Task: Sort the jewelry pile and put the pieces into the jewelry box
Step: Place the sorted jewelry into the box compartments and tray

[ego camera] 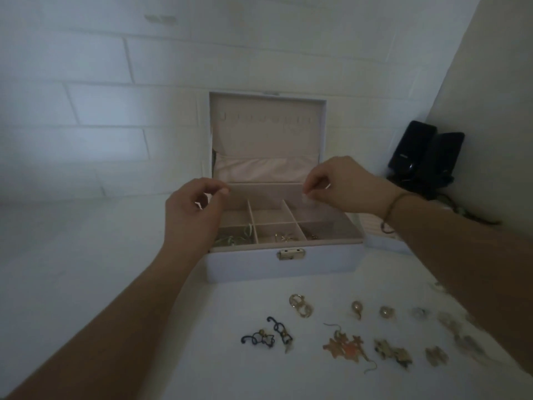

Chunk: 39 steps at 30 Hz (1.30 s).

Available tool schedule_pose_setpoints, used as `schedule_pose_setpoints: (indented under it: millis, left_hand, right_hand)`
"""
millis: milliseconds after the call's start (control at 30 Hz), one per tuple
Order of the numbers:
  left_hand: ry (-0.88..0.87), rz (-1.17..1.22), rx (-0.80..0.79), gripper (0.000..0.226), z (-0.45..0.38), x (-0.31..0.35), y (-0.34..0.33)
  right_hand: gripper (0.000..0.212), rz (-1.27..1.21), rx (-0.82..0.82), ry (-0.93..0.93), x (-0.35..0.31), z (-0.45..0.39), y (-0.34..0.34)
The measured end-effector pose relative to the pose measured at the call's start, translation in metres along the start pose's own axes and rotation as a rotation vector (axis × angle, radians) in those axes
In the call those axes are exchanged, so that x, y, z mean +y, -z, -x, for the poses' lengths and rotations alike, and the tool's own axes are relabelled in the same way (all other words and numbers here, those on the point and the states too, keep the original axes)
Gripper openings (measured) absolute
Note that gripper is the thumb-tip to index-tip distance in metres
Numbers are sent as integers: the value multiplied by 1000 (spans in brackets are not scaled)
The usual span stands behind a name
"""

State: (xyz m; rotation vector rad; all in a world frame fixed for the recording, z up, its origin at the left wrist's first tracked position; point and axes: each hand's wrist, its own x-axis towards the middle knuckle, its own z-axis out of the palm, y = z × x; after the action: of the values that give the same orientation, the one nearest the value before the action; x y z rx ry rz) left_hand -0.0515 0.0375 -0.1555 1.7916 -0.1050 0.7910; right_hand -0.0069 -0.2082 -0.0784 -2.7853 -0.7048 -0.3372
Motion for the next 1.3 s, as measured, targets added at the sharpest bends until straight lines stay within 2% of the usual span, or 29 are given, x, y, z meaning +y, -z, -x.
schedule_pose_setpoints:
  millis: [100,167,267,367,400,533,600,767,933,1100,1300]
  left_hand:
    - [-18,-42,18,8,-1,-3,3]
    - [-35,-58,19,8,-2,-2,6]
    - [-54,-81,-24,7,-2,0,6]
    - [-87,-99,-46,8,0,1,5]
    - [-88,-96,-43,9,1,1,5]
    - [-61,-78,-38,8,2,1,5]
    - [-56,-75,-44,8,2,2,4]
    - [-58,-72,-38,9,4,2,5]
    - [-57,-86,-55,9,5,3,7]
    - [-47,-57,-63,11,5,2,6]
    - [-45,-59,-62,17,5,3,6]
  right_hand:
    - [14,144,-118,-5,6,-11,-24]
    - [19,170,-133,9,3,-9,-26]
    - [23,93,22,48,-8,7,-11]
    - [18,-41,155,238,-26,48,14]
    - [17,-40,110,282,-33,68,22]
    - [28,136,-328,366,-43,133,23]
    - [37,166,-456,345,-41,149,14]
    - [40,212,-418,424,-35,164,-12]
    - [25,105,-347,374,-37,164,-20]
    - [14,37,-445,297,-41,158,-20]
    - [21,63,-550,309,-47,149,-16]
